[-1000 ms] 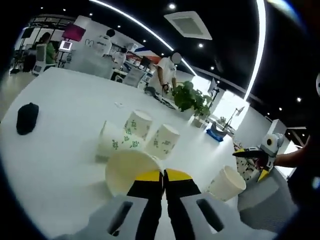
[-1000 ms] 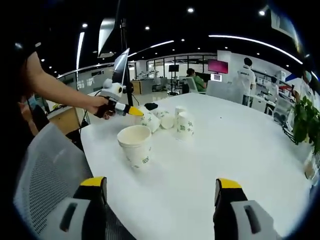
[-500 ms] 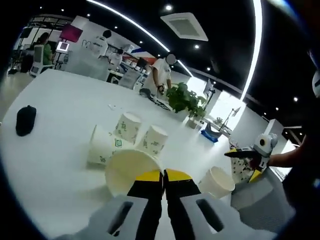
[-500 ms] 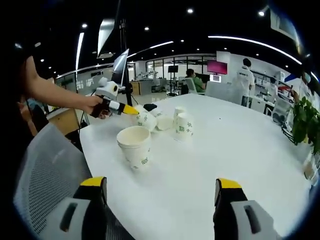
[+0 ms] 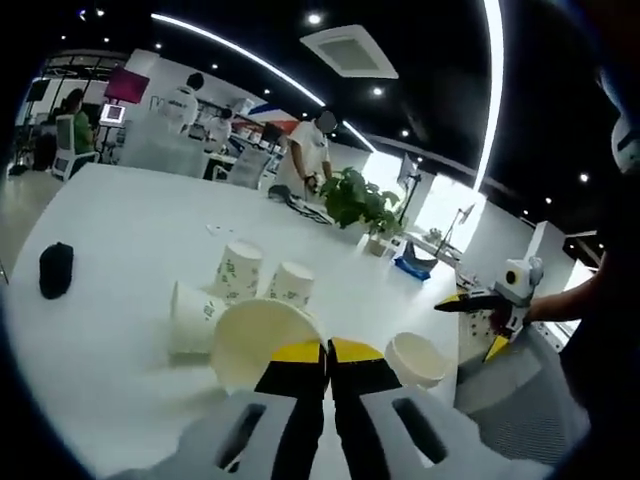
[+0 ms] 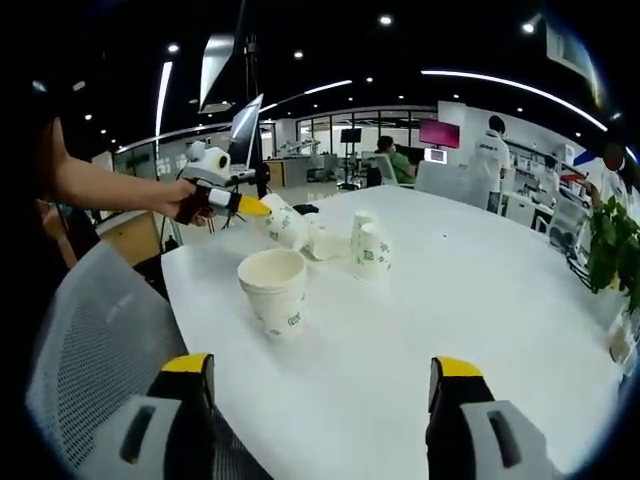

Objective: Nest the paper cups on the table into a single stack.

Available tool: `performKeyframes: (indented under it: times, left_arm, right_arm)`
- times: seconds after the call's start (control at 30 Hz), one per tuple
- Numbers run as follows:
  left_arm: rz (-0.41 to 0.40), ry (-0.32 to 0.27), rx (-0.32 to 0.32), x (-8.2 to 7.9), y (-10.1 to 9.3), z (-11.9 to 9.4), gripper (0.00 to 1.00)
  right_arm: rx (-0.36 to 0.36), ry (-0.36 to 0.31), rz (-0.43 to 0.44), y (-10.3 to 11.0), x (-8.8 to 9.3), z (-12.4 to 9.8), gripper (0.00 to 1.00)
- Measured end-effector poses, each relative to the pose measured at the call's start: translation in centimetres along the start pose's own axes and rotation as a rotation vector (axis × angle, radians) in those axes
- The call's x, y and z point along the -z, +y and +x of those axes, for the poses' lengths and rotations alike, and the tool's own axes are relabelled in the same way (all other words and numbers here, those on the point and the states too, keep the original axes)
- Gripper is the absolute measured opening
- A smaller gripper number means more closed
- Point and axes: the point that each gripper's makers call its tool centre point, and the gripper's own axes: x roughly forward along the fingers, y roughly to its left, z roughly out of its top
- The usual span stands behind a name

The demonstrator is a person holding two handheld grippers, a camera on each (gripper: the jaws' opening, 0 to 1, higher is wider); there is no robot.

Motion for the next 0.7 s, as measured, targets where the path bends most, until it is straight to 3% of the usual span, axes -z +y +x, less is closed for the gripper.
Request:
performKeyframes:
  times: [0.33,0.5,0.7]
  left_arm:
    - [0.054,-0.011,0.028,-1.2,-2.4,-0.6,0.0]
    - [0.075,-0.047,0.06,-2.7,-4.7,-1.4,0.0]
    - [0.118,-0.044,0.107,-3.7,-7.3,-2.0,0.0]
  right_arm:
    - [-0.002,-0.001,-0.006,0.2,-0.1,0.0,0.89]
    - [-0.005,-0.002,-0.014,0.3,-0.2,0.0,0.9]
    - [-0.005,-0.003,-0.016,0.3,-0.2,0.0,0.9]
